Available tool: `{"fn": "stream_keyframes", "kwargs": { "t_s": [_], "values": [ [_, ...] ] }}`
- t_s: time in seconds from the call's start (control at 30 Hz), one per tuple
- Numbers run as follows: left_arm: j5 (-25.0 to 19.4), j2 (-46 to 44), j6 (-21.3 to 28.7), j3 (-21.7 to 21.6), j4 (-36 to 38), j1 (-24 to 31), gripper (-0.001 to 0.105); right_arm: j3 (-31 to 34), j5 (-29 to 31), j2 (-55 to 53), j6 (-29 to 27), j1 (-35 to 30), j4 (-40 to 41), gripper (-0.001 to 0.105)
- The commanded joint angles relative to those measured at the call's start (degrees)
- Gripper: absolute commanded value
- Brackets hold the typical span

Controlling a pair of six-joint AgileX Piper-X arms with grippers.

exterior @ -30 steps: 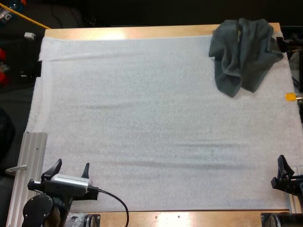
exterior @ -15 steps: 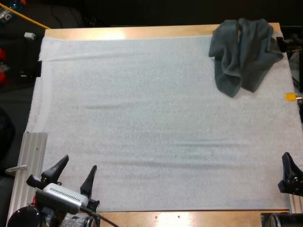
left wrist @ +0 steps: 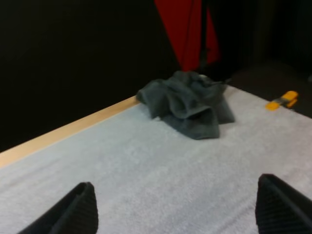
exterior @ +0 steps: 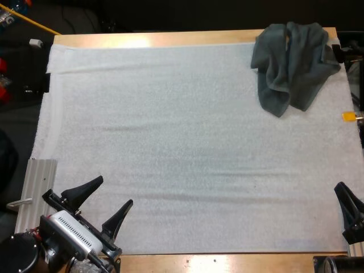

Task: Pick towel from pile, fold and stack

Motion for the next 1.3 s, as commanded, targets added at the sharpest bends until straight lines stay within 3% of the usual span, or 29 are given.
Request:
{"fn": "stream_keyframes", "kwargs": {
  "t_s": [0.0,0.6,1.03,1.27],
  "values": [
    [0.64,0.49,-0.68,-0.55,-0.65,-0.27,0.065,-0.88,-1.13,1.04,-0.22,-0.01,-0.40,0.074],
    [1.07,2.14,-0.68,-0.57,-0.95,-0.26,0.065,-2.07,-1.01,29.28,7.84,-0.01,-16.73,0.074],
    [1.07,2.14,-0.68,-0.57,-0.95,-0.26,0.065,-6.33,-0.78,53.48,9.42,-0.01,-23.42,0.074],
    [1.07,2.14,-0.68,-0.57,-0.95,-0.26,0.065,-7.27,-0.64,63.94,13.28,0.23,-27.76,0.073]
  ]
}}
